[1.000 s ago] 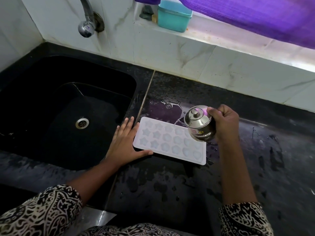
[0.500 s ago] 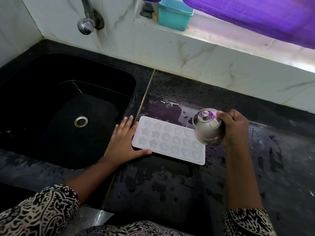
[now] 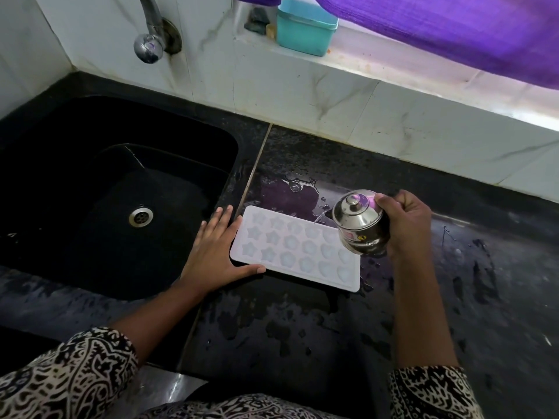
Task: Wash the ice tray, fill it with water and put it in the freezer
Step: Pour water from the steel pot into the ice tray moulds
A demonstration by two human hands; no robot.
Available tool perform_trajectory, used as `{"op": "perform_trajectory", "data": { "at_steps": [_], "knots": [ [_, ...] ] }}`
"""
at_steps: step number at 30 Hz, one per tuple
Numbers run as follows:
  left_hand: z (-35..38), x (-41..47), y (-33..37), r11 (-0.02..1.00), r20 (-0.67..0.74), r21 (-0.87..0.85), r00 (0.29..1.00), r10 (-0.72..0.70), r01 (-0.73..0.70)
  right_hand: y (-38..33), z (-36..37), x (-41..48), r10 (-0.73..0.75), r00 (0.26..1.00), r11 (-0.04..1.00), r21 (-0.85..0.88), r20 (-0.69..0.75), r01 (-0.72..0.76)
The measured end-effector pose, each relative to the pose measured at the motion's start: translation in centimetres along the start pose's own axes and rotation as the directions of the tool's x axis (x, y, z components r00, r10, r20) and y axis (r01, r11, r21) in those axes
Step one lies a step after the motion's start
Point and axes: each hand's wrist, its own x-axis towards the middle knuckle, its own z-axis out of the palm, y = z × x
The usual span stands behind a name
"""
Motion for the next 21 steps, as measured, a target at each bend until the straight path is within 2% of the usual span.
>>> {"op": "perform_trajectory", "data": {
  "at_steps": [21],
  "knots": [
    [0.12, 0.11, -0.11, 0.999, 0.017, 0.035, 1.000, -0.007, 0.006, -0.23, -0.59, 0.54, -0.027, 1.000, 0.999, -0.044, 0.012, 0.027]
  ]
}}
